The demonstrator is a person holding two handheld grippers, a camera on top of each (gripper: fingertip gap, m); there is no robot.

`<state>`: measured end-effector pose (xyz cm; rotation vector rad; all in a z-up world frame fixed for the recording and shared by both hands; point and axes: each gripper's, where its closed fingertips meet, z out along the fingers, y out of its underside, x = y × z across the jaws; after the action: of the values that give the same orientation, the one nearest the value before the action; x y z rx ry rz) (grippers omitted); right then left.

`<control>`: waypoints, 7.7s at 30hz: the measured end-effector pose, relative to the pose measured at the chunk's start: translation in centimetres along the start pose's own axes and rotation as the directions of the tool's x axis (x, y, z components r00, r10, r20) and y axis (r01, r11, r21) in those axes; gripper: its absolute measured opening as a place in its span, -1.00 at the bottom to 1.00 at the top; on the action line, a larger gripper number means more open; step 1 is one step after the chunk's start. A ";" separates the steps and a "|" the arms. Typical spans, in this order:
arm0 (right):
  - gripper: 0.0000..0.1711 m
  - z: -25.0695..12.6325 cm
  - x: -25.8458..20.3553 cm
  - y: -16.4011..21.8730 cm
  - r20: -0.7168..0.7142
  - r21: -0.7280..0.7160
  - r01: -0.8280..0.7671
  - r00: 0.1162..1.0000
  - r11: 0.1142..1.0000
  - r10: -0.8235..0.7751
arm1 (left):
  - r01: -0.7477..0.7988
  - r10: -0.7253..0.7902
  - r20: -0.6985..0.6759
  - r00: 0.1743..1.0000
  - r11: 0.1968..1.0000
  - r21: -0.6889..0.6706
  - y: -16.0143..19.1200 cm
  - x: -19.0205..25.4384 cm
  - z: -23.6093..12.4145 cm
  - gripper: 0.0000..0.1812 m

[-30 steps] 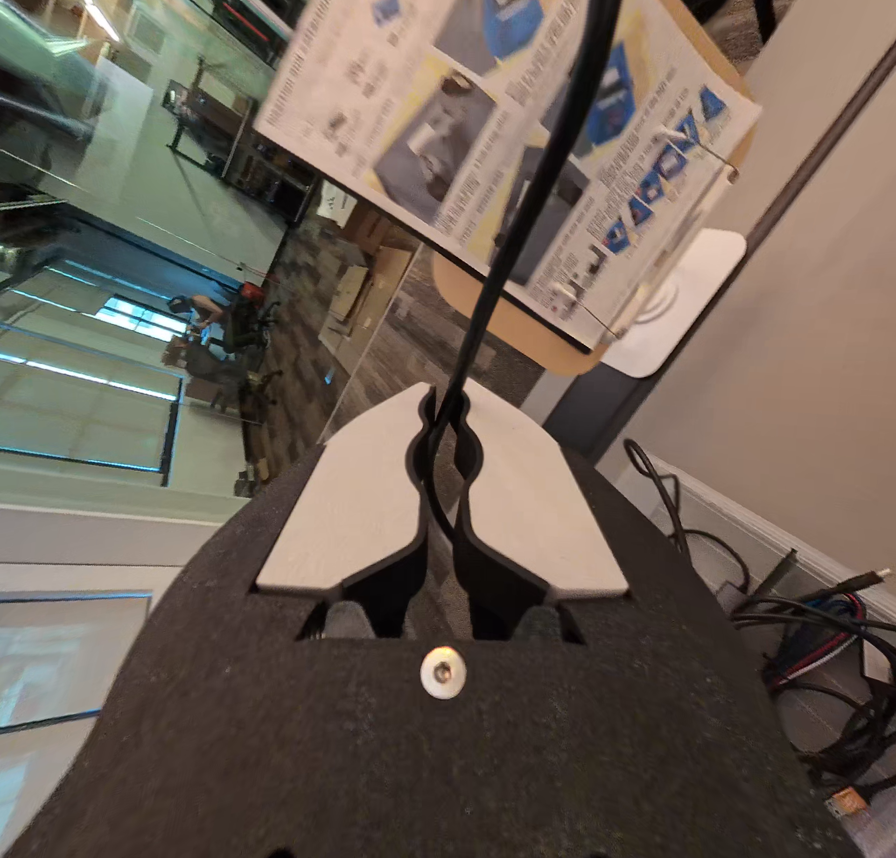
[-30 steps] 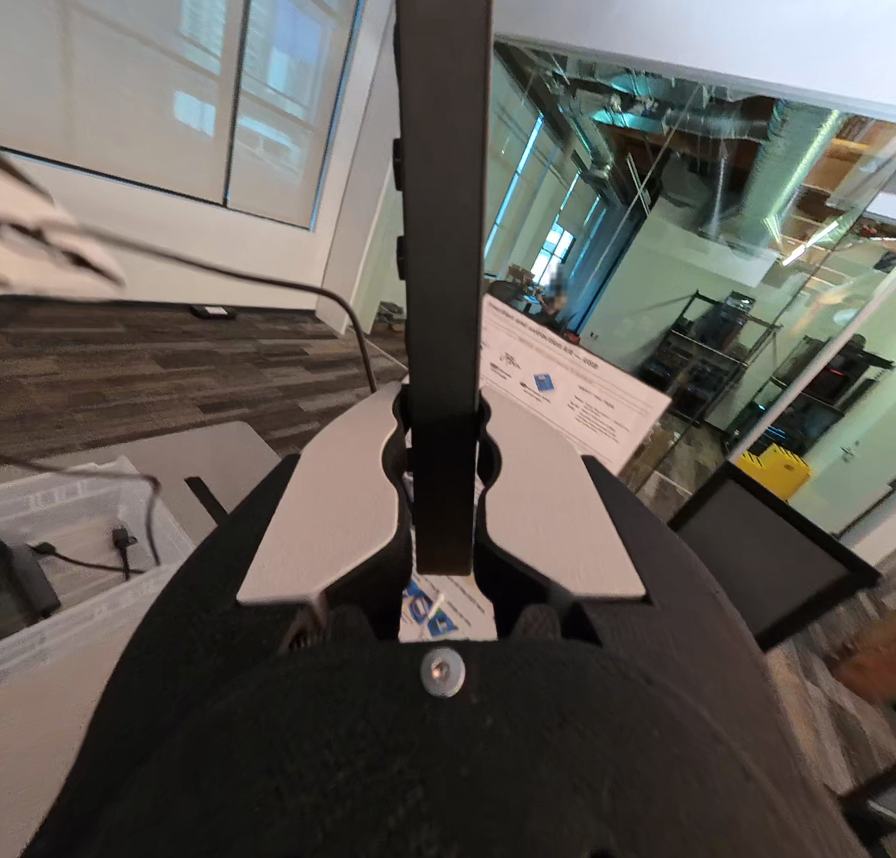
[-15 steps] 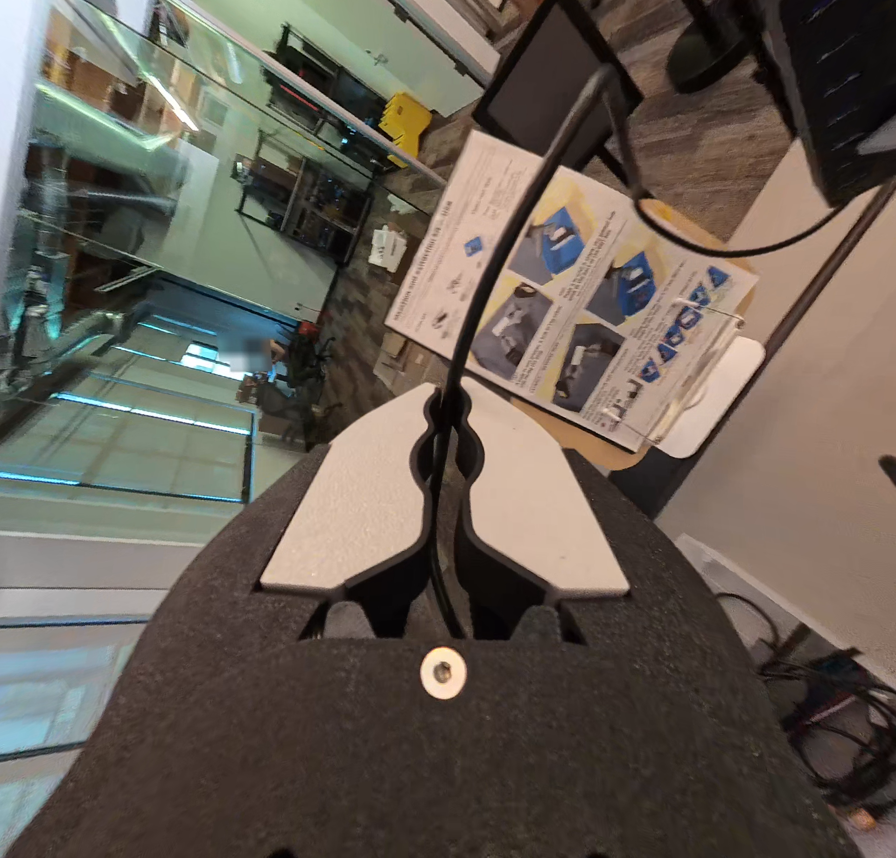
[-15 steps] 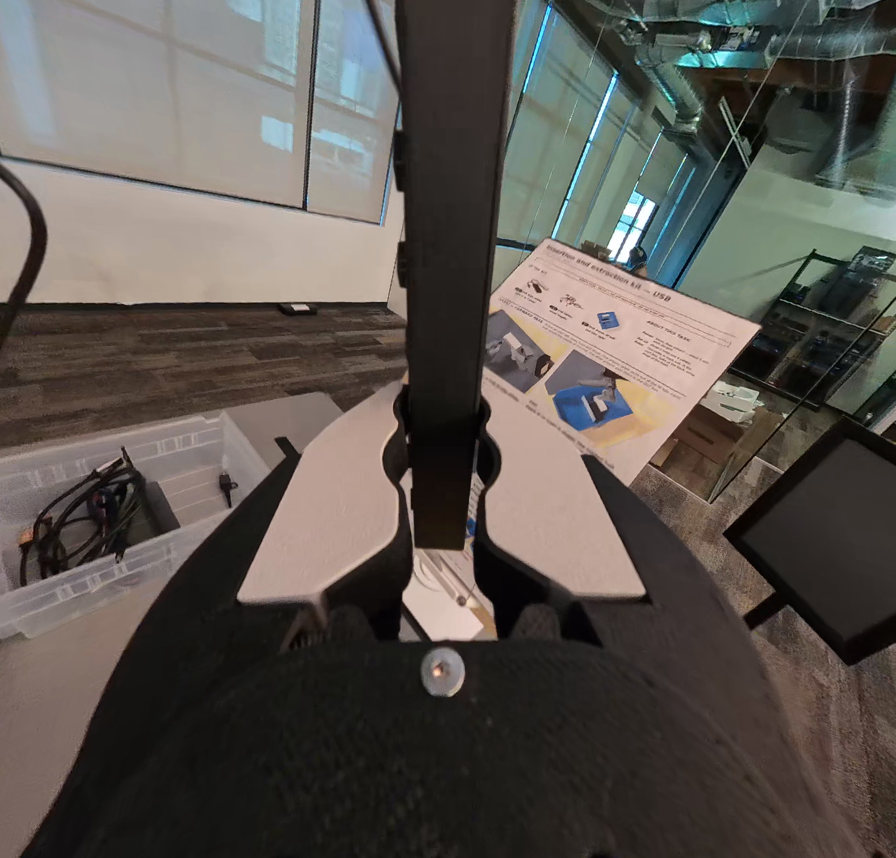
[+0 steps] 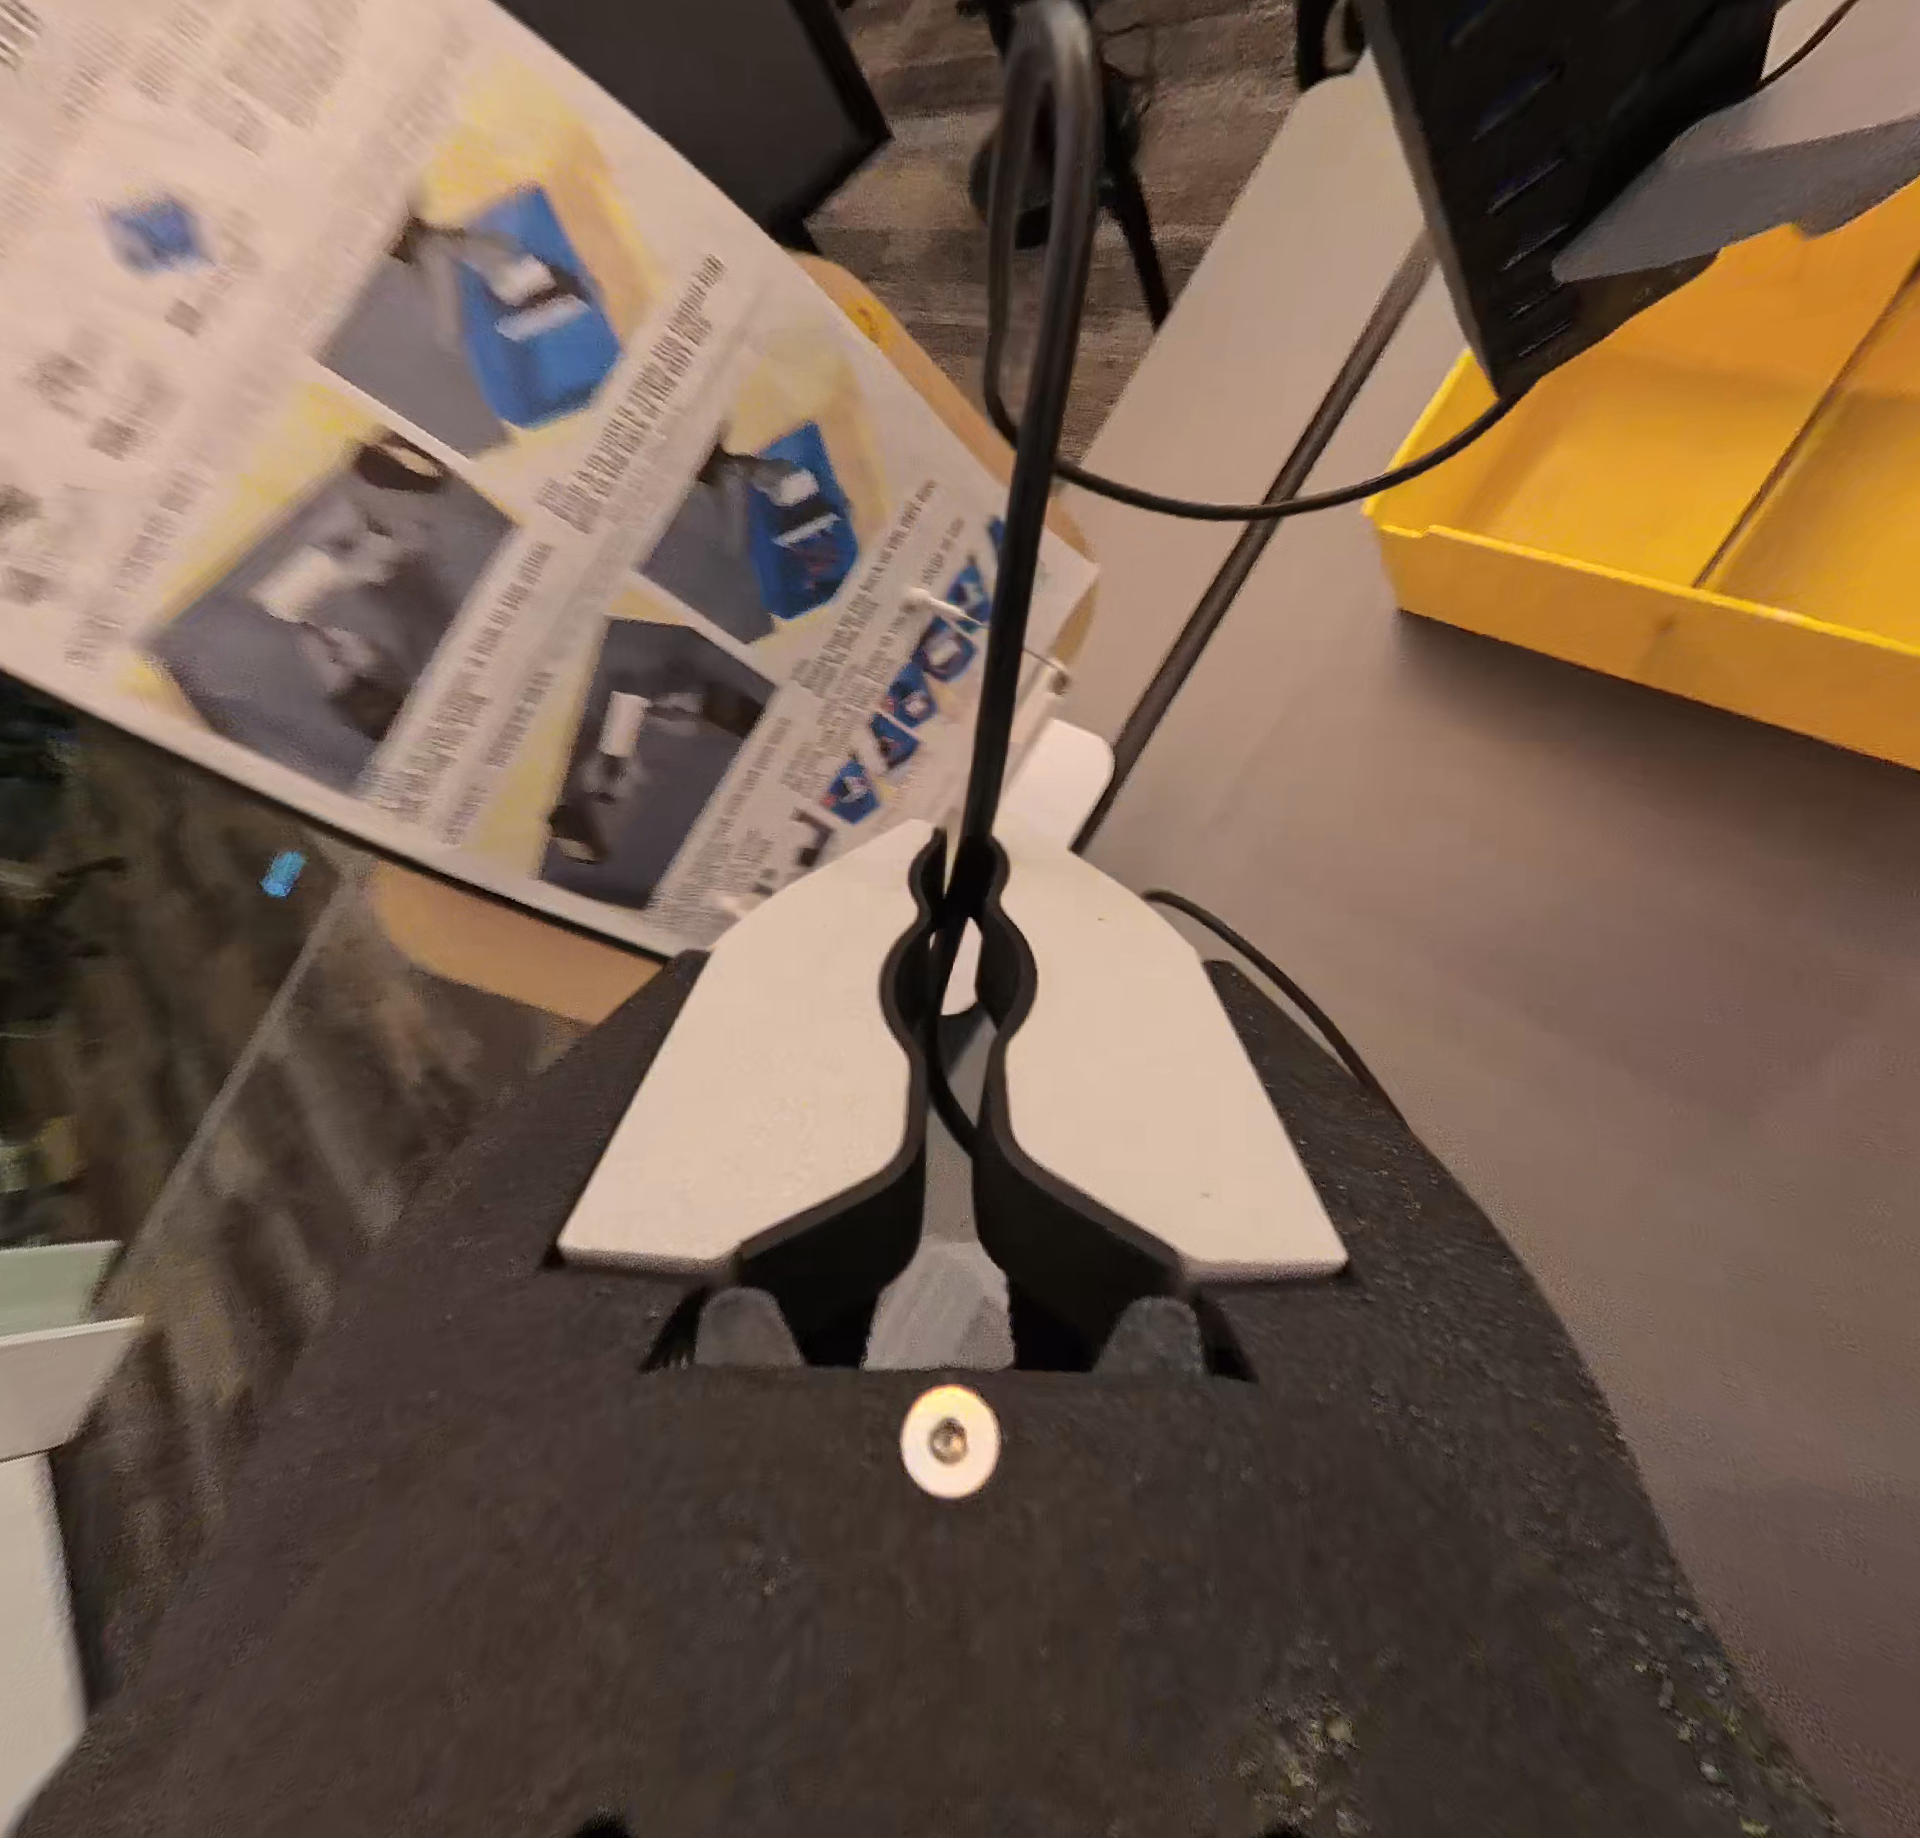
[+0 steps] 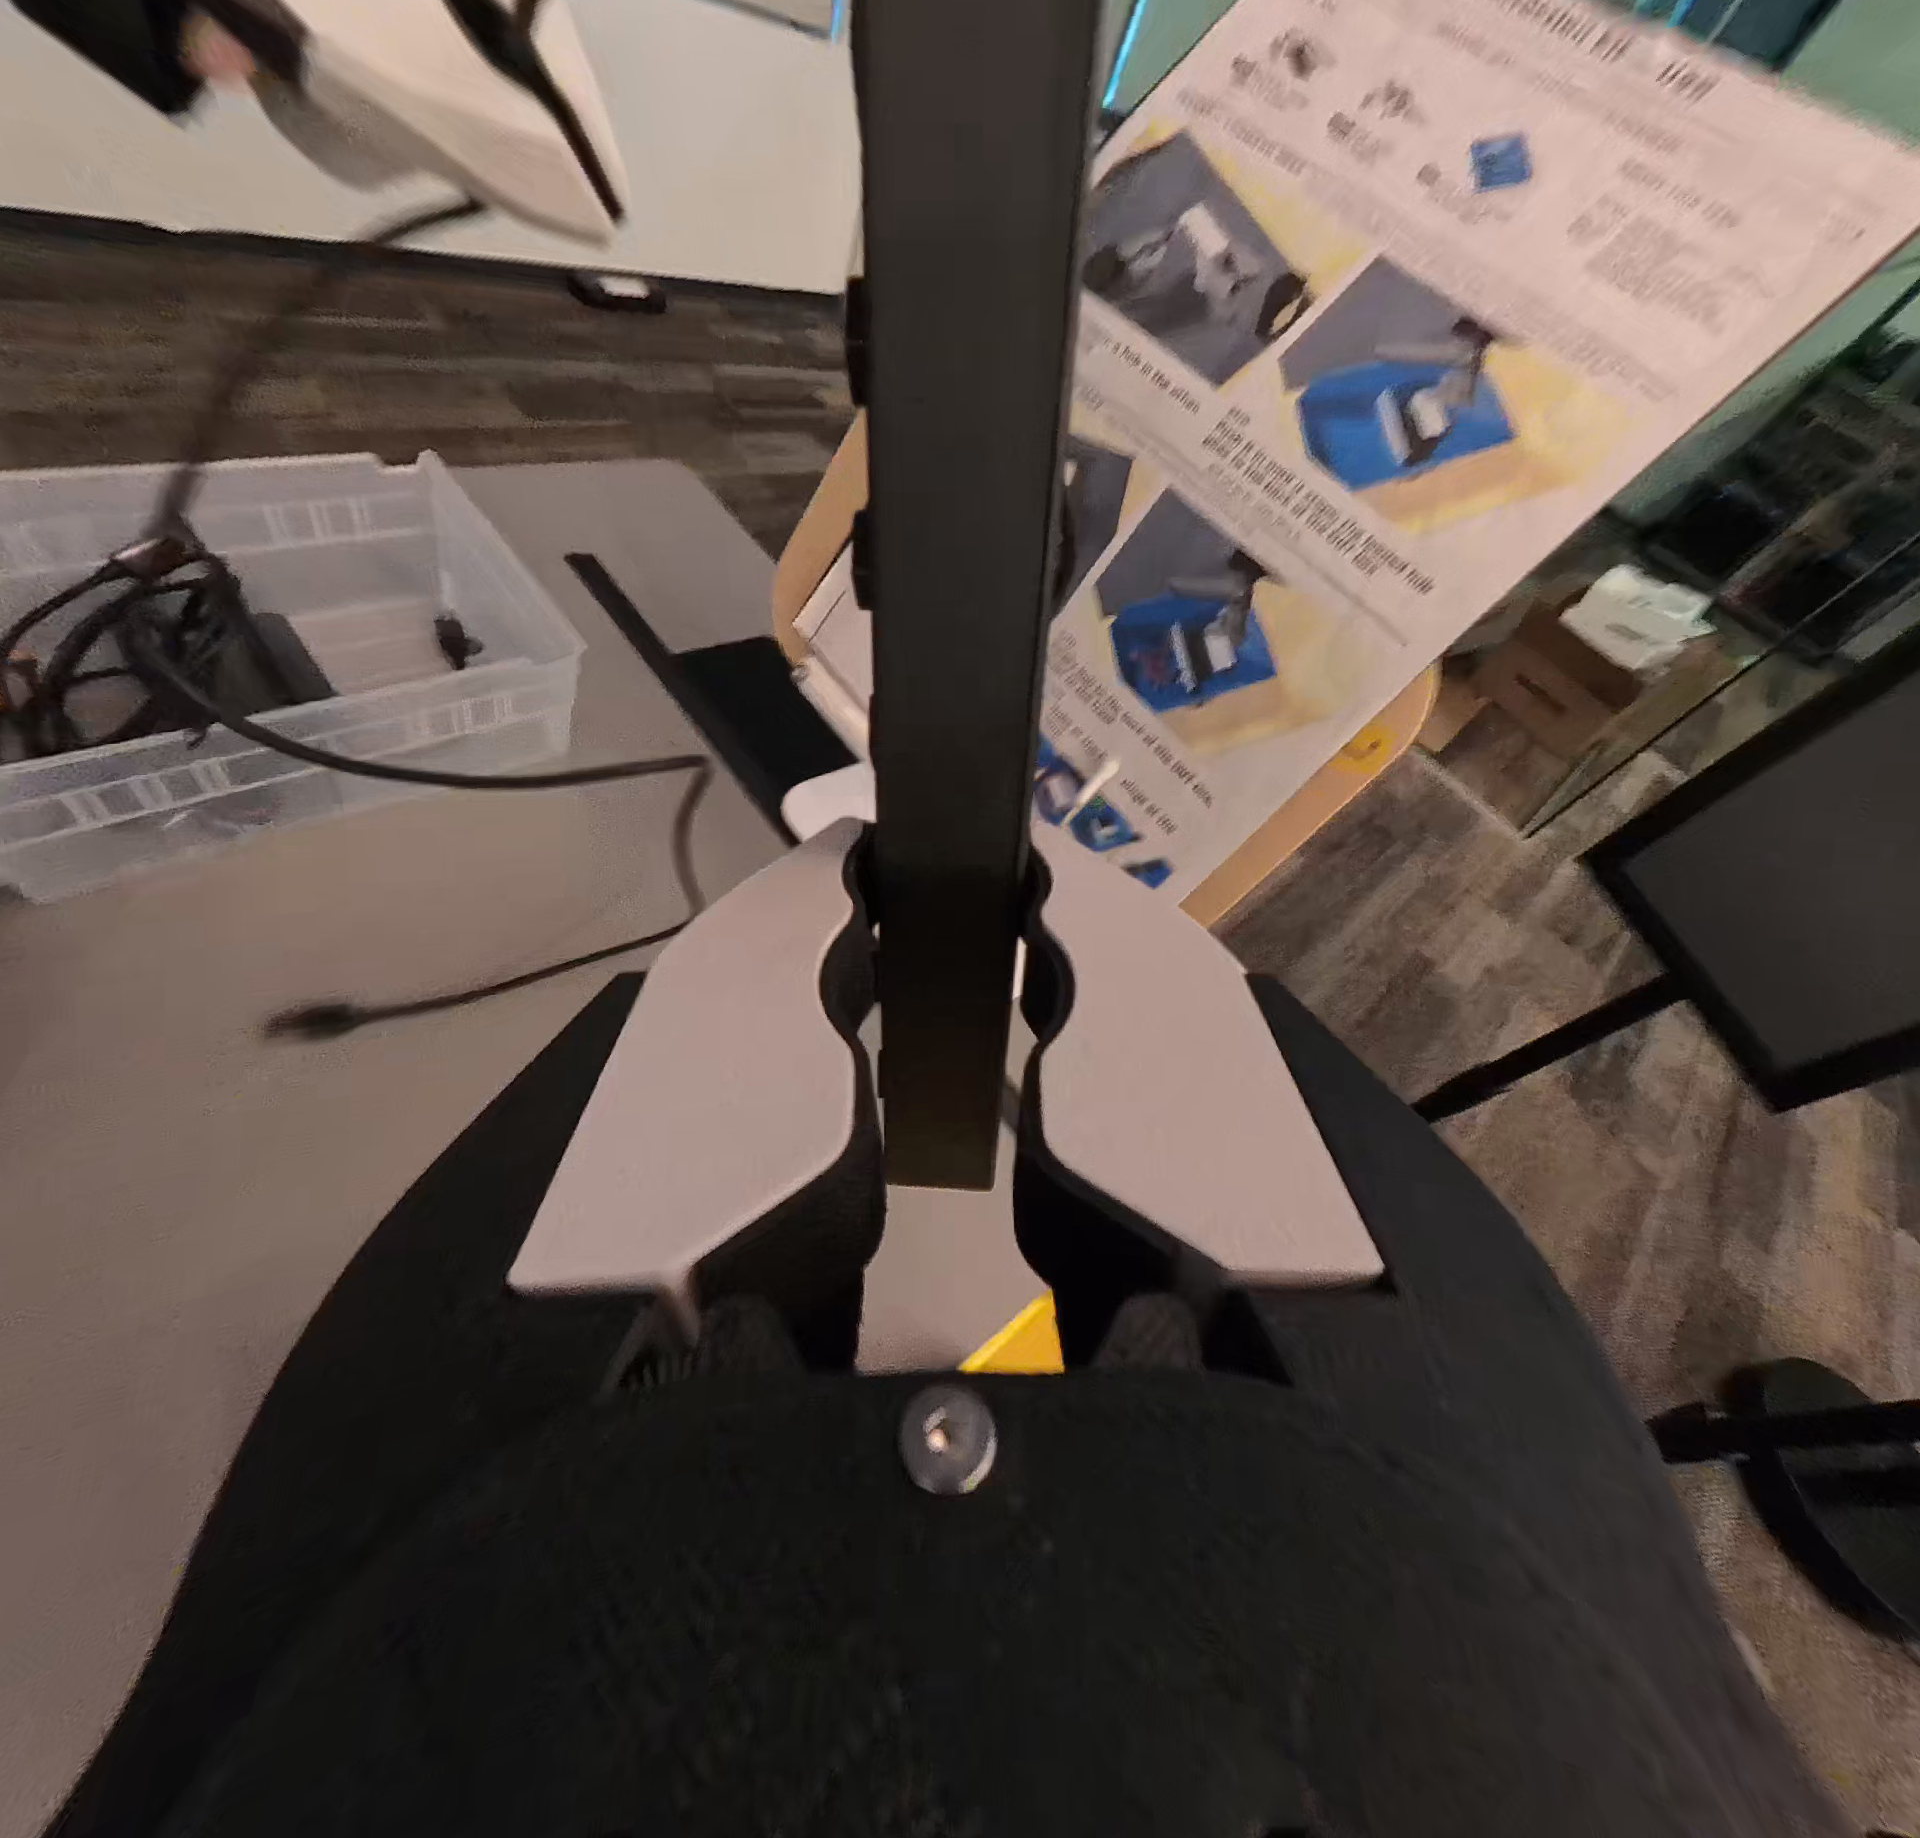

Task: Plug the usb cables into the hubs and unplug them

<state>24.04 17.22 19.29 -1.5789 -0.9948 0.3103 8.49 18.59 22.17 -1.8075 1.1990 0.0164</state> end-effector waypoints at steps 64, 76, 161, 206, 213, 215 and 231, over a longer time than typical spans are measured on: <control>-0.19 12.7 -19.1 16.9 -0.061 -0.125 0.122 0.990 0.985 -0.130 | 0.664 -0.695 -0.525 0.491 0.689 -0.291 15.9 15.2 8.8 -0.74; -0.36 14.2 -15.9 17.5 -0.030 -0.253 0.243 0.965 0.936 -0.259 | 0.702 -0.619 -0.606 0.500 0.699 -0.135 14.2 12.9 7.4 -0.60; -0.48 0.3 -16.6 5.2 0.378 0.262 0.069 0.911 0.963 -0.168 | 0.251 -0.227 0.118 0.967 0.930 -0.270 37.4 4.3 -10.1 -0.77; -0.49 0.7 -14.9 6.4 0.400 0.249 -0.008 0.911 0.969 -0.095 | -0.228 -0.053 -0.393 0.918 0.740 -0.633 39.6 8.8 -13.7 -0.97; -0.50 0.5 -14.8 6.2 0.407 0.260 -0.020 0.909 0.965 -0.091 | -0.102 -0.128 -0.387 0.913 0.847 -0.521 37.5 9.0 -13.0 -0.97; -0.50 0.6 -14.9 6.2 0.411 0.263 -0.021 0.907 0.965 -0.092 | -0.051 -0.113 -0.354 0.929 0.904 -0.424 34.6 7.7 -13.8 -0.97; -0.54 -1.2 -19.4 3.5 0.341 0.306 0.122 0.912 0.944 -0.228 | 0.216 -0.204 -0.456 0.866 0.976 -0.025 14.0 17.3 -5.4 -0.97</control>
<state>14.70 2.37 10.32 -1.1842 -1.3160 0.6134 4.95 1.33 7.64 -1.9714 1.3013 -0.5801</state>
